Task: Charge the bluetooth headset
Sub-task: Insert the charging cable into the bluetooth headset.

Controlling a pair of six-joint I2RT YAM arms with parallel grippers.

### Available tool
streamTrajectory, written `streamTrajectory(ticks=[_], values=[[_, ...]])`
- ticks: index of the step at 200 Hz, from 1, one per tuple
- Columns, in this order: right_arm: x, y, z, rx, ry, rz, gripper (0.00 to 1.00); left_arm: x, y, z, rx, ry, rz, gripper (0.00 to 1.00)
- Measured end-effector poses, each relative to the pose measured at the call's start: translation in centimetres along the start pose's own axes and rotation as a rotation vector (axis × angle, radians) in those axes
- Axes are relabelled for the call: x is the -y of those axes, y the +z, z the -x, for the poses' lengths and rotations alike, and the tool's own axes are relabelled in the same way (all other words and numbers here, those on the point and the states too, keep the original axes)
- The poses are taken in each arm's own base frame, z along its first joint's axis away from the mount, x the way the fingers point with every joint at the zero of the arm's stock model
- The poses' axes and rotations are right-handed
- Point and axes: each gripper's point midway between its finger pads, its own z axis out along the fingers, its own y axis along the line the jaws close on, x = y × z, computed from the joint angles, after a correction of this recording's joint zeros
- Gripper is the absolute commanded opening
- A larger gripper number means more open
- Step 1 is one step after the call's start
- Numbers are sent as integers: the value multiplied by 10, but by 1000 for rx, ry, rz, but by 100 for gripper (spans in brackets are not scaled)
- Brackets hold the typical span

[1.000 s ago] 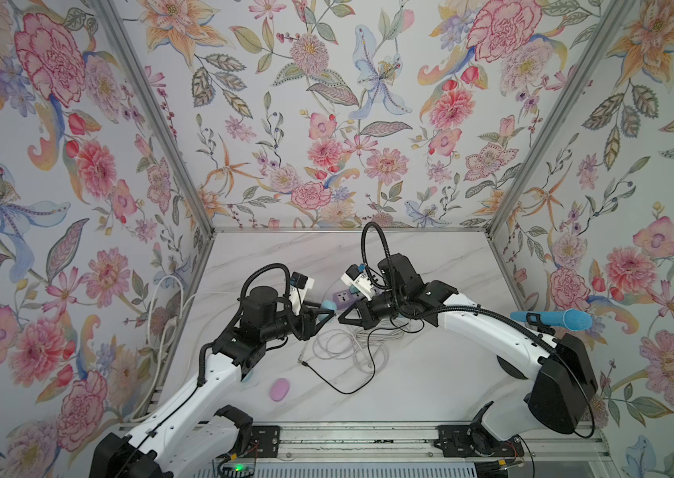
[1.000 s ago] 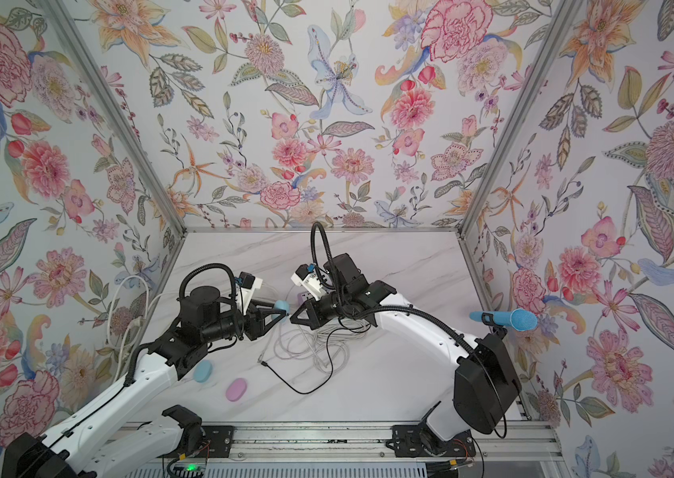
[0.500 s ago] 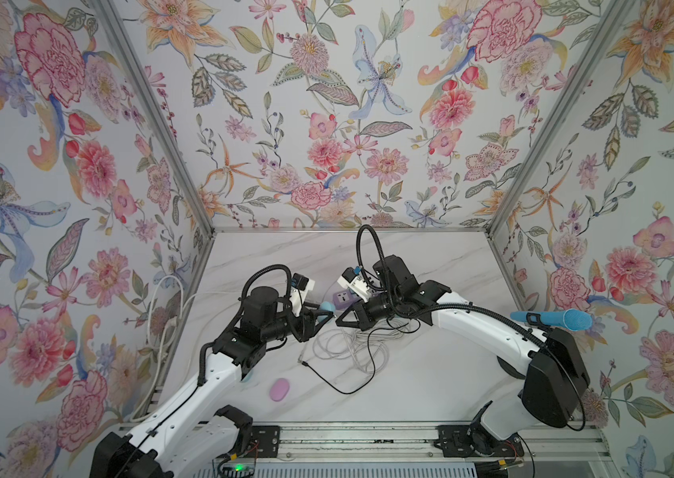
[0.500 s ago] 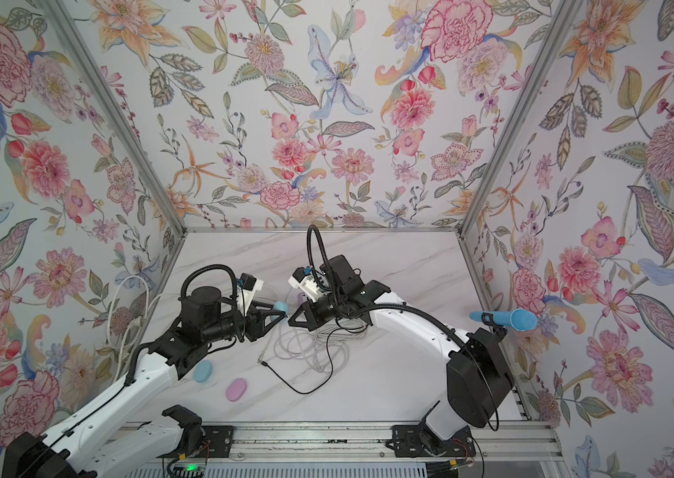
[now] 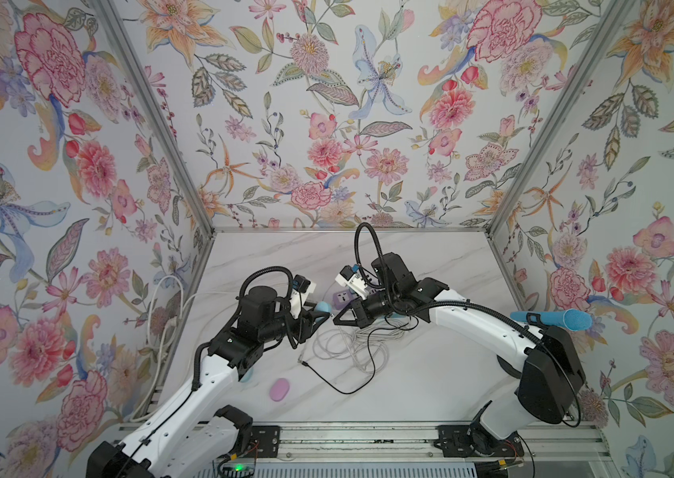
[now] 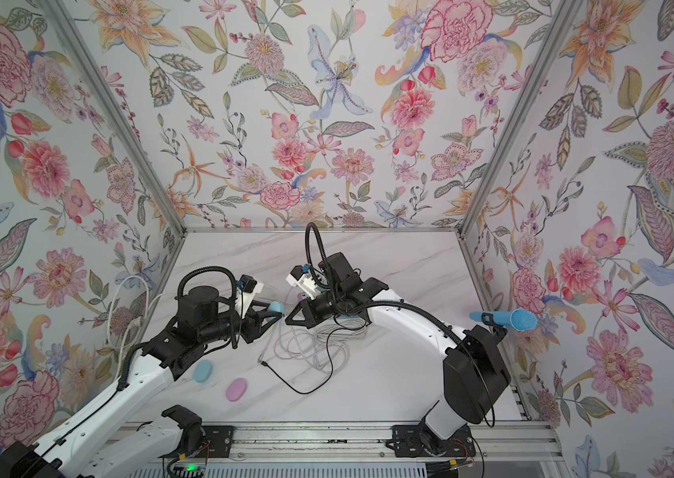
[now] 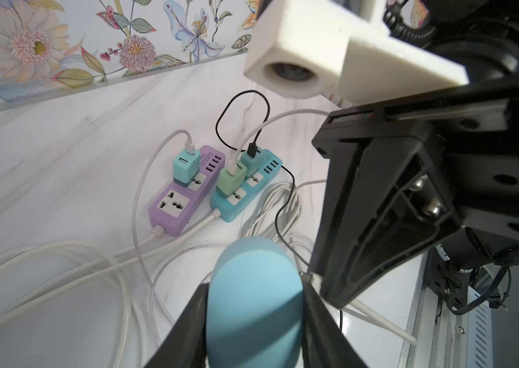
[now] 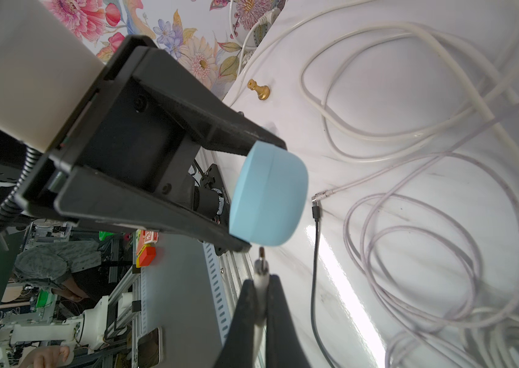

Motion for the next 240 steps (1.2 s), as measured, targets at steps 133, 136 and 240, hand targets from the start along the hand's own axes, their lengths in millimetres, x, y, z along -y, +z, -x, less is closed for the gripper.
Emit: streamTrajectory(ticks=[133, 136, 240], values=[[-3, 1, 3, -18, 20, 14, 0, 4, -1, 10, 21, 45, -18, 0], [-3, 1, 3, -18, 20, 14, 0, 4, -1, 10, 21, 45, -18, 0], [-11, -5, 3, -78, 49, 63, 0, 12, -5, 18, -4, 111, -54, 0]])
